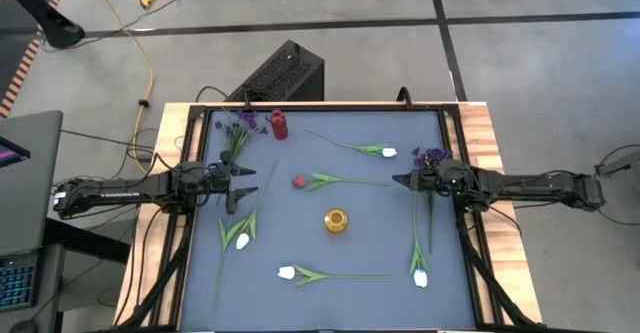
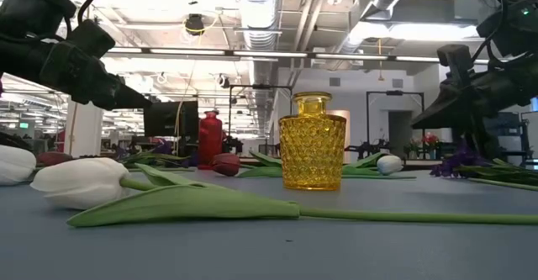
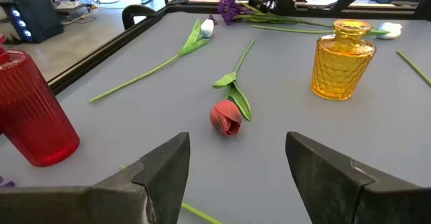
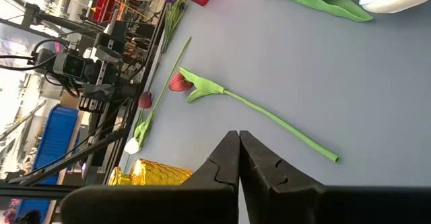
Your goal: Sort flowers into vase by color
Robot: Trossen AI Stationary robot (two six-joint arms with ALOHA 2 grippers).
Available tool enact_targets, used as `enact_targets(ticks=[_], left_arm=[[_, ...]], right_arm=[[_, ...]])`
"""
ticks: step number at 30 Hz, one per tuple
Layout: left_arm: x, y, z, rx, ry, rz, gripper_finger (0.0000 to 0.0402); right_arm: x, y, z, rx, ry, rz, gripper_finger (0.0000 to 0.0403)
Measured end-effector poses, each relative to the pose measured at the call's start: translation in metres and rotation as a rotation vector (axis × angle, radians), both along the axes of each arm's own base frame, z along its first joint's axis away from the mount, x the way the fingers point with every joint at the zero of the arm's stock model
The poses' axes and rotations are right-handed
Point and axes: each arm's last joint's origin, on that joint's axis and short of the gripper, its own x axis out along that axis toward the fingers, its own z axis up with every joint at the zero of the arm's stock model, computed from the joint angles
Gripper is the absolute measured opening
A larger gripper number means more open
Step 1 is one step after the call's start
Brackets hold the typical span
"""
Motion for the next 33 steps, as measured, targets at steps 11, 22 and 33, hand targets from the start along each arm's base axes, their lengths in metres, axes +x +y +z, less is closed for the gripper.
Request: enact_targets(ticks=[11,22,33], left_arm=[[0.0000,0.0000,0.0000,0.000,0.000,0.000,0.0235],[0.0002,-0.0014,-0.0002,-0.328,-0.066,0.039,0.0235],[-0.0005,0.0032,0.0018,-0.728,-0.234,0.297,0.0235]], right_arm=[[0.0000,0.0000,-0.0001,0.000,0.001,0.000,0.0033],[0.0000,0.0000,-0.0001,0.000,0.000,0.000,0.0033],[-0.0013,-0.0064,0.0016,-0.101,0.013,-0.106,0.0033]])
